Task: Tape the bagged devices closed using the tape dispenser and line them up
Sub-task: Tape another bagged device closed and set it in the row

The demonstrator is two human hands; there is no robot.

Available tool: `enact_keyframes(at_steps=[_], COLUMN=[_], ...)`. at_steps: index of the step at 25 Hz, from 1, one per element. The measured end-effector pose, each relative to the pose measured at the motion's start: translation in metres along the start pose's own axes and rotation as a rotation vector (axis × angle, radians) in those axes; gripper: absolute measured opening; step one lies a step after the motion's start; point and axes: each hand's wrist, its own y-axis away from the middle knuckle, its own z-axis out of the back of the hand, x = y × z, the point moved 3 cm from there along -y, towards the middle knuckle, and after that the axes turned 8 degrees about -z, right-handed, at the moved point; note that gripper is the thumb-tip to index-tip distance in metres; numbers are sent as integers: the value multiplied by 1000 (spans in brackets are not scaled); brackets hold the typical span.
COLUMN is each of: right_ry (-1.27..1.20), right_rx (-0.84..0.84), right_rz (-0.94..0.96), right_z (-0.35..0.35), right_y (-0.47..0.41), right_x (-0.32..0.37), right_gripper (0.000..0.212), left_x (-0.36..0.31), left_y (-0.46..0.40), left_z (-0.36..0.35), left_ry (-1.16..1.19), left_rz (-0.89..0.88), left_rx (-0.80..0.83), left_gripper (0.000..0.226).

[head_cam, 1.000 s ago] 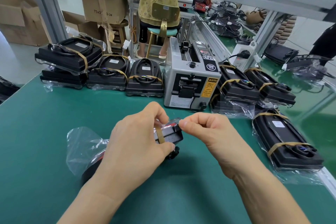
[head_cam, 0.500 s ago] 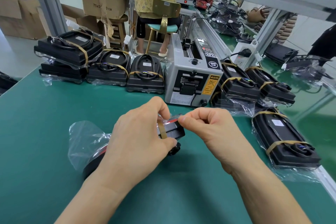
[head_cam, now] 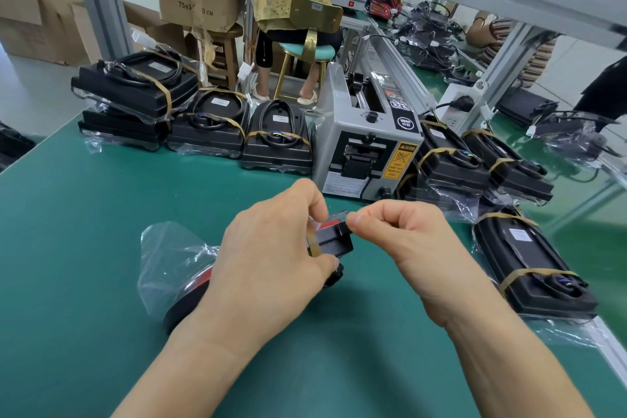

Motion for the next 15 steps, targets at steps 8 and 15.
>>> enact_keyframes(at_steps=[8,15], right_ry=[45,152], right_rx=[12,-83], right_rz=[12,82], right_z=[-3,-5], right_y=[-2,-2], right_x=[2,4], right_gripper=[24,22], left_x=[0,-1], left_y=[-1,-1], left_z=[0,0], left_ry=[-6,-11], left_rz=[0,3], left_rx=[5,6], left_gripper=[40,40])
